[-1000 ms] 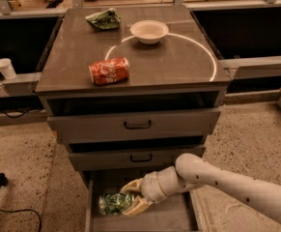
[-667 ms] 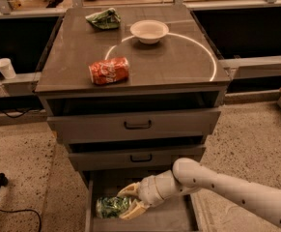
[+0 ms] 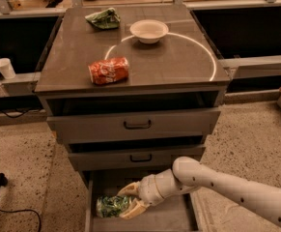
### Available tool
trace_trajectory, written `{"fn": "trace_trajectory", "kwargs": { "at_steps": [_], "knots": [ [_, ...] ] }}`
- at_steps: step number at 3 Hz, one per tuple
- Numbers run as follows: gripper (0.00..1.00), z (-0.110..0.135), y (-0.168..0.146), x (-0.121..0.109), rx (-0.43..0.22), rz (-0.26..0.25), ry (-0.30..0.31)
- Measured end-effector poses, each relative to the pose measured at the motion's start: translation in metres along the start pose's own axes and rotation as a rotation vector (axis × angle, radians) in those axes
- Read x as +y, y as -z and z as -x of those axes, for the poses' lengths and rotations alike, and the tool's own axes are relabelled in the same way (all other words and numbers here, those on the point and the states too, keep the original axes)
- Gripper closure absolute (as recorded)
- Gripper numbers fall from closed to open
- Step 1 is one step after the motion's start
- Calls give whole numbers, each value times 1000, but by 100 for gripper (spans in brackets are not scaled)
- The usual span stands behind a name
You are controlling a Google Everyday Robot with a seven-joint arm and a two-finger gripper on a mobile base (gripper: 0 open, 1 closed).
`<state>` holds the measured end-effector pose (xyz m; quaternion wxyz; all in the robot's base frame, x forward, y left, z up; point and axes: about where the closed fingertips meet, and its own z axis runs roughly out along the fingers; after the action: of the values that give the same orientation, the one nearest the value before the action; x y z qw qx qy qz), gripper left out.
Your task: Place green can into bottom drawer
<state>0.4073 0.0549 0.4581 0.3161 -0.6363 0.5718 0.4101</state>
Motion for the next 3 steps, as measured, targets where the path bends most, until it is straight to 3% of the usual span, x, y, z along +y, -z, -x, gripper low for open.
{"fn": "trace_trajectory", "kwargs": {
  "at_steps": [1,2,3],
  "knots": [
    [100,-30,2,-6,-40,-9,-39],
    [100,-103,-3,-27,-50,-83,-60],
    [100,-103,-3,-27,-49,-83,-61]
  ]
}}
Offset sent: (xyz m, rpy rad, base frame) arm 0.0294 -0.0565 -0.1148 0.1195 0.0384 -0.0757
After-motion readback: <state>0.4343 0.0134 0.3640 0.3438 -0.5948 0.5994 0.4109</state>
